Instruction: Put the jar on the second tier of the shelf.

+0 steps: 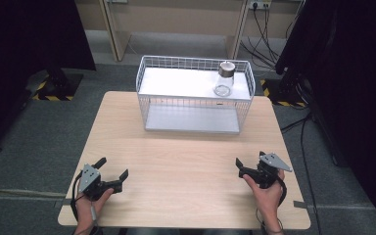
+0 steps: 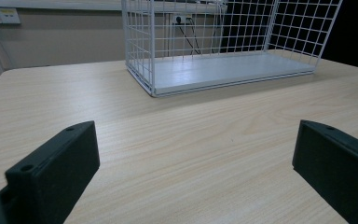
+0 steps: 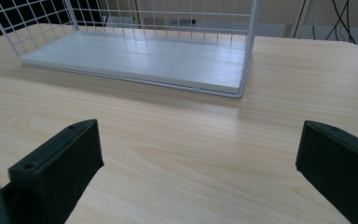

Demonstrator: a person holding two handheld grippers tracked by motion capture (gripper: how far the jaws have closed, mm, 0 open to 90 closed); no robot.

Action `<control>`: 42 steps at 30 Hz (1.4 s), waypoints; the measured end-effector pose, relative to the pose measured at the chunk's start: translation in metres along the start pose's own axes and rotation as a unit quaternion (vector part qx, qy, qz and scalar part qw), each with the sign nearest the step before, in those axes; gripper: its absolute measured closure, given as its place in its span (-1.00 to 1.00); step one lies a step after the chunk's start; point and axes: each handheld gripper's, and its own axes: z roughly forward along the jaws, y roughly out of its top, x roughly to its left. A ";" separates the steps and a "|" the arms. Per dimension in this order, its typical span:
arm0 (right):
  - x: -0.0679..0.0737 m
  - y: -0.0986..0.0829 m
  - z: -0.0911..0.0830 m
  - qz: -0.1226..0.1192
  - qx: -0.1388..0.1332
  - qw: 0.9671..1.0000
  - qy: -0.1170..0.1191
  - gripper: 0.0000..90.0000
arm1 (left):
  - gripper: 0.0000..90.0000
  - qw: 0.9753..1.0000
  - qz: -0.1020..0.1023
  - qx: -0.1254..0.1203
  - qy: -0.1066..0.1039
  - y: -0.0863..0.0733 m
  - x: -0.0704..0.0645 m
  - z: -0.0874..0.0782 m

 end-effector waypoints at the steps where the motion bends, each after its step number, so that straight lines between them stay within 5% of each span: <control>1: 0.000 -0.001 0.000 0.001 0.000 1.000 -0.001 -0.99 | -0.99 1.000 0.000 0.000 0.000 0.000 0.000 0.000; 42: -0.009 -0.033 -0.004 0.023 0.006 1.000 -0.018 -0.98 | -0.99 1.000 0.000 0.001 -0.001 0.000 0.000 0.000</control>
